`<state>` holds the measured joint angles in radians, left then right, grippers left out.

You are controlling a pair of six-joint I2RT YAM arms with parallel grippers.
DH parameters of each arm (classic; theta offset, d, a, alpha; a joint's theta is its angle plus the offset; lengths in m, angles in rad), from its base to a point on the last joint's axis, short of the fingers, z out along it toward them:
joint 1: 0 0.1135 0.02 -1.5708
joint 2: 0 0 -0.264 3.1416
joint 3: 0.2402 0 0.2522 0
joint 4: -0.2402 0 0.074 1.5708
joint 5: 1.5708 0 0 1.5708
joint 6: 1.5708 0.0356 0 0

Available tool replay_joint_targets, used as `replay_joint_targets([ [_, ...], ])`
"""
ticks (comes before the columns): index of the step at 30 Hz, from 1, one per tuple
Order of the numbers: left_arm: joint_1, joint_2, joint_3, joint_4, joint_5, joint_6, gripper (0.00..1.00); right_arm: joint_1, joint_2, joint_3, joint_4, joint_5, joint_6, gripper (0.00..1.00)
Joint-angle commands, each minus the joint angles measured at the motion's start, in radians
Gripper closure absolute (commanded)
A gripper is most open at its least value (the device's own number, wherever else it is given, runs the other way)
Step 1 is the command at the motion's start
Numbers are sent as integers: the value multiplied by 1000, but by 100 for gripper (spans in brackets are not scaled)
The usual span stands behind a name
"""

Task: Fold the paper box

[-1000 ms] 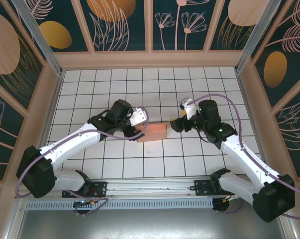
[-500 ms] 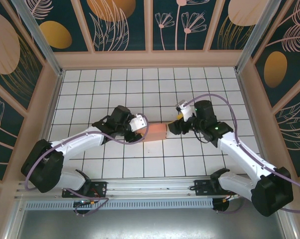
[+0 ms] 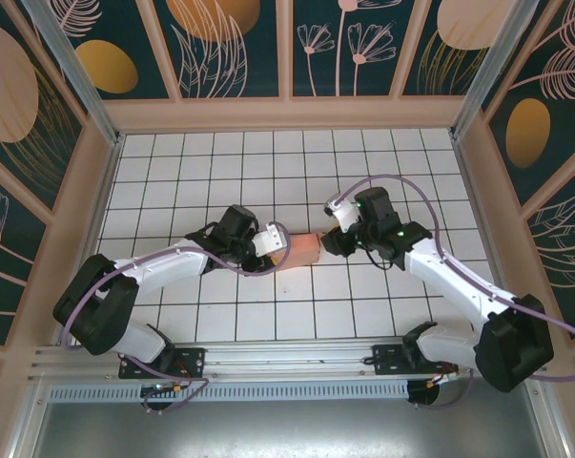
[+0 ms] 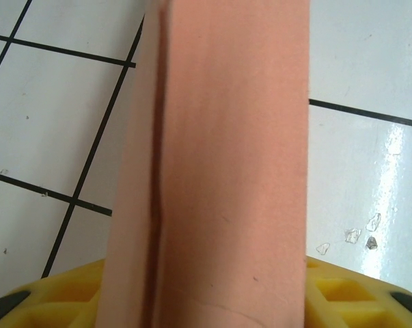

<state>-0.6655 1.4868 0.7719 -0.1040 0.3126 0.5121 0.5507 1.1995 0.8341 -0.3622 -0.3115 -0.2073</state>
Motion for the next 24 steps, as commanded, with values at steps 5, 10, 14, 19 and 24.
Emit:
replay_joint_targets([
  [5, 6, 23, 12, 5, 23, 17, 53, 15, 67, 64, -23, 46, -53, 72],
  [10, 6, 22, 18, 4, 25, 17, 53, 20, 105, 98, -32, 49, -73, 85],
  [14, 6, 31, 25, -3, 29, 16, 53, 22, 128, 111, -45, 43, -102, 86],
  [19, 9, 42, 26, -5, 36, 19, 54, 22, 161, 132, -64, 41, -121, 88],
  [24, 13, 53, 35, -13, 31, 11, 54, 22, 175, 142, -72, 41, -129, 100],
])
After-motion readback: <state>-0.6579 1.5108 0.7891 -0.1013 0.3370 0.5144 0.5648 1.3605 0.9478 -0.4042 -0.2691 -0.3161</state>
